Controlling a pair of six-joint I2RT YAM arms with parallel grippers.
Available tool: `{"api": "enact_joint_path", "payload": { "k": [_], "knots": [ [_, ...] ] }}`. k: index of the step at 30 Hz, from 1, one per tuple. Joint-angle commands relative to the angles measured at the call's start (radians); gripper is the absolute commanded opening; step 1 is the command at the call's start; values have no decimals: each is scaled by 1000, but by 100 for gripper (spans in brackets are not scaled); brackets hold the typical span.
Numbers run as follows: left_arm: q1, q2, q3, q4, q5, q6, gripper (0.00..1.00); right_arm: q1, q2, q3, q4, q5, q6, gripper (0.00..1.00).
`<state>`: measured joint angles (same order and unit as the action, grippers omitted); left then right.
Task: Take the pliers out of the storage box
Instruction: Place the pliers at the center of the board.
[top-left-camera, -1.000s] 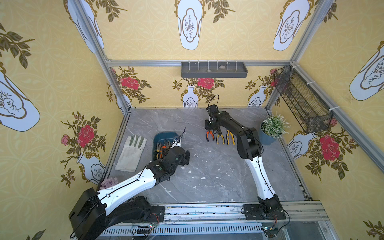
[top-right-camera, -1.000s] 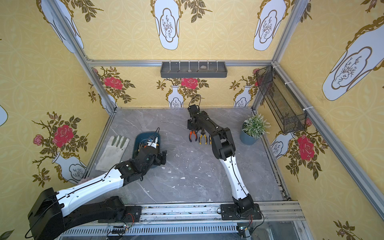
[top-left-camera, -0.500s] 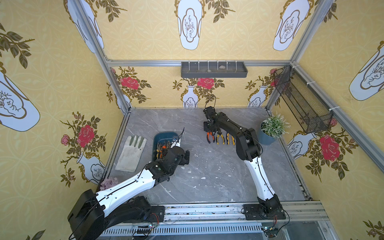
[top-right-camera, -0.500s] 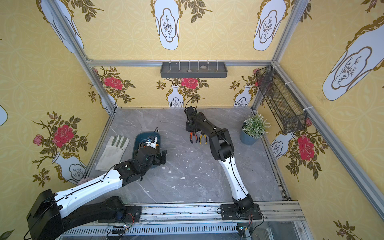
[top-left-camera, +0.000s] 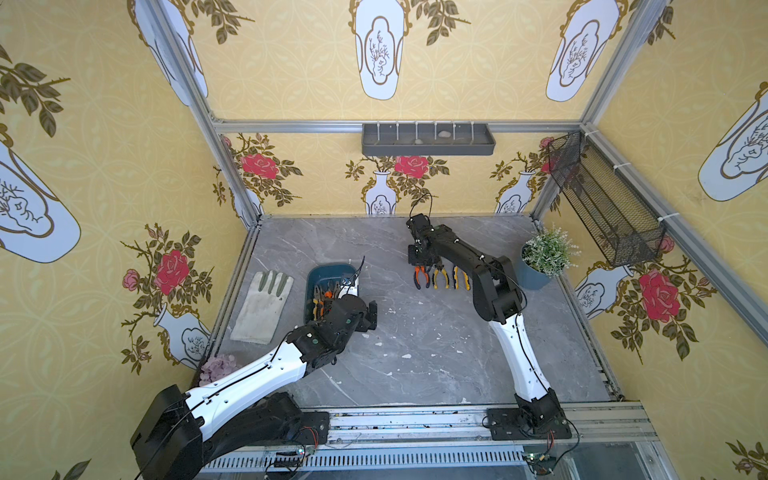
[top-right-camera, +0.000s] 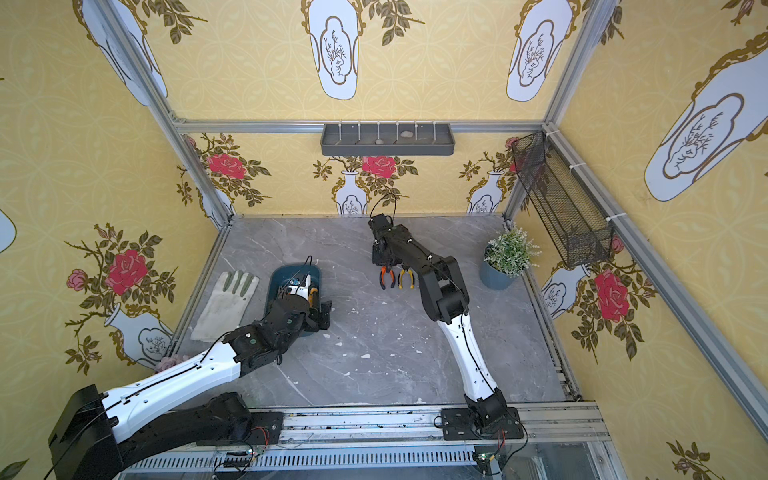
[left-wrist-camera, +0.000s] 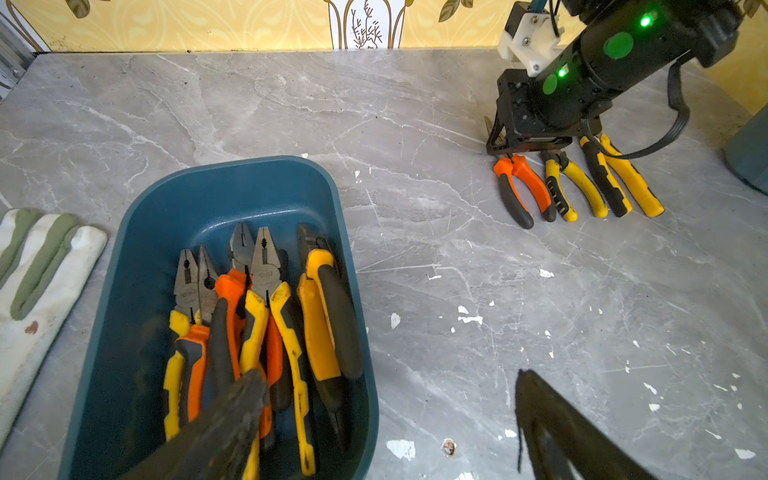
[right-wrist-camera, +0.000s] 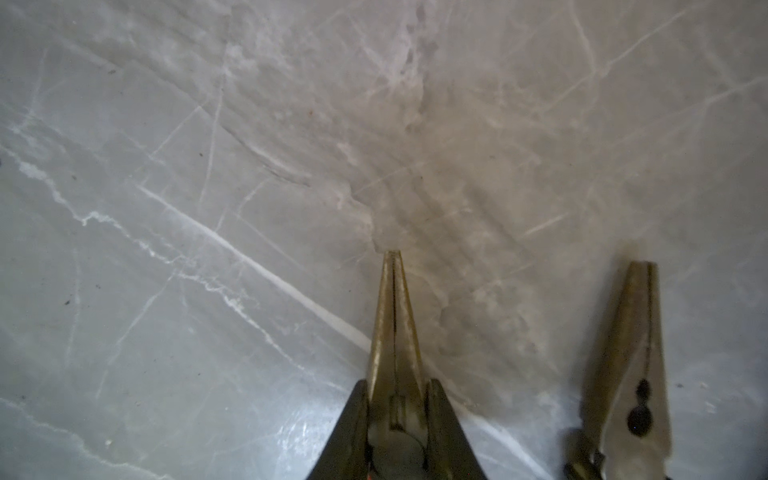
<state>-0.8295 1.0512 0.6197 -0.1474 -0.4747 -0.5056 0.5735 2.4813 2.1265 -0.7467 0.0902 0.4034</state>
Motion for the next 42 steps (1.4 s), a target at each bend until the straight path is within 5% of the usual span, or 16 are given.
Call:
{"api": "enact_joint_path", "payload": {
  "k": [1,24,28,32,37,42],
  "knots": [
    [1,0,-10,8,-1,-4,95,2,-3,-6,-62,-25,29,24],
    [1,-17,-29,7,-4,-8,95,-11,5,-5,-72,-35,68,22],
    [1,-14,-28,8,-7,-7,95,-11,6,-5,-72,-31,66,27],
    [1,-18,-25,4,-10,-4,95,-8,2,-5,-68,-13,63,42],
    [5,-15,-10,-14,-13,5,96,-9,-3,96,-98,31,26,45],
    [32,1,61,-126,-35,3,97,19,-190,37,-69,138,-7,50]
  ]
}}
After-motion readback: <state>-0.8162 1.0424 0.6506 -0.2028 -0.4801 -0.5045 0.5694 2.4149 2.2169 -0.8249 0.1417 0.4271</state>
